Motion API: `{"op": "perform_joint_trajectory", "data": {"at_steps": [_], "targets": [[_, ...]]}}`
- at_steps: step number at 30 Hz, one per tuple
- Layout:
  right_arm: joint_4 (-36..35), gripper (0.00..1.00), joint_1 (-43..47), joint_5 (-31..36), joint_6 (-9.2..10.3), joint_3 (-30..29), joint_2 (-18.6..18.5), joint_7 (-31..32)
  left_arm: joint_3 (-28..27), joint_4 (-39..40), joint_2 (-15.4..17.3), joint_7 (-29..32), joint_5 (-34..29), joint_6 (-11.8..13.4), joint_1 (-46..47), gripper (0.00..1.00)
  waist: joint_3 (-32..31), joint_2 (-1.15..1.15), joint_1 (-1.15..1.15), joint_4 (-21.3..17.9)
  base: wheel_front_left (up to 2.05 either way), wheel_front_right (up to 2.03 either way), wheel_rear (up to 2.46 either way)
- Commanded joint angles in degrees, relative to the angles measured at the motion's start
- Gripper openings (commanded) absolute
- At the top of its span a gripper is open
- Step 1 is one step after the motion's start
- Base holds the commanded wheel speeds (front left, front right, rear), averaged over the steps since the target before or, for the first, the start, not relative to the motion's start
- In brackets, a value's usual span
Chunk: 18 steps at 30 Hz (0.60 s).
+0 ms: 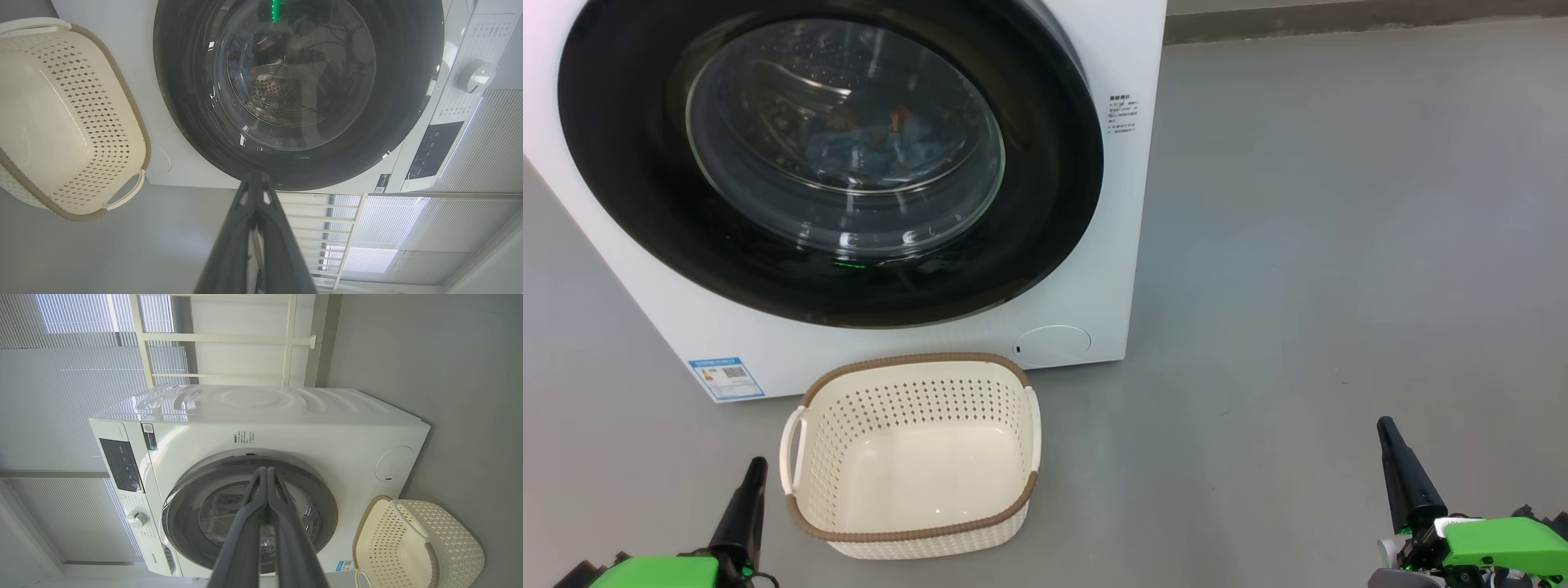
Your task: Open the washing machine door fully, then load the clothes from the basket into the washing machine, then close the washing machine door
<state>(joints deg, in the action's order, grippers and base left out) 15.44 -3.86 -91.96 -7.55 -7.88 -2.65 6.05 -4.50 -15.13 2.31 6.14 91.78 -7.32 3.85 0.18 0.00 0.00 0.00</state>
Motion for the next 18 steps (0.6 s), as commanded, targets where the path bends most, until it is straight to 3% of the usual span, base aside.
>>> {"op": "perform_joint_trajectory", "data": {"at_steps": [1, 18], "targets": [[-1.4, 0.00, -2.3, -0.2, 0.06, 1.4, -0.2, 0.4, -2.0, 1.1, 0.6, 0.3, 0.4, -0.2, 2.3, 0.00, 0.0, 0.00, 0.00, 0.0, 0.00, 0.00, 0.00], [-1.4, 0.00, -2.3, -0.2, 0.06, 1.4, -0.2, 0.4, -2.0, 1.1, 0.6, 0.4, 0.4, -0.2, 2.3, 0.00, 0.0, 0.00, 0.00, 0.0, 0.00, 0.00, 0.00]]}}
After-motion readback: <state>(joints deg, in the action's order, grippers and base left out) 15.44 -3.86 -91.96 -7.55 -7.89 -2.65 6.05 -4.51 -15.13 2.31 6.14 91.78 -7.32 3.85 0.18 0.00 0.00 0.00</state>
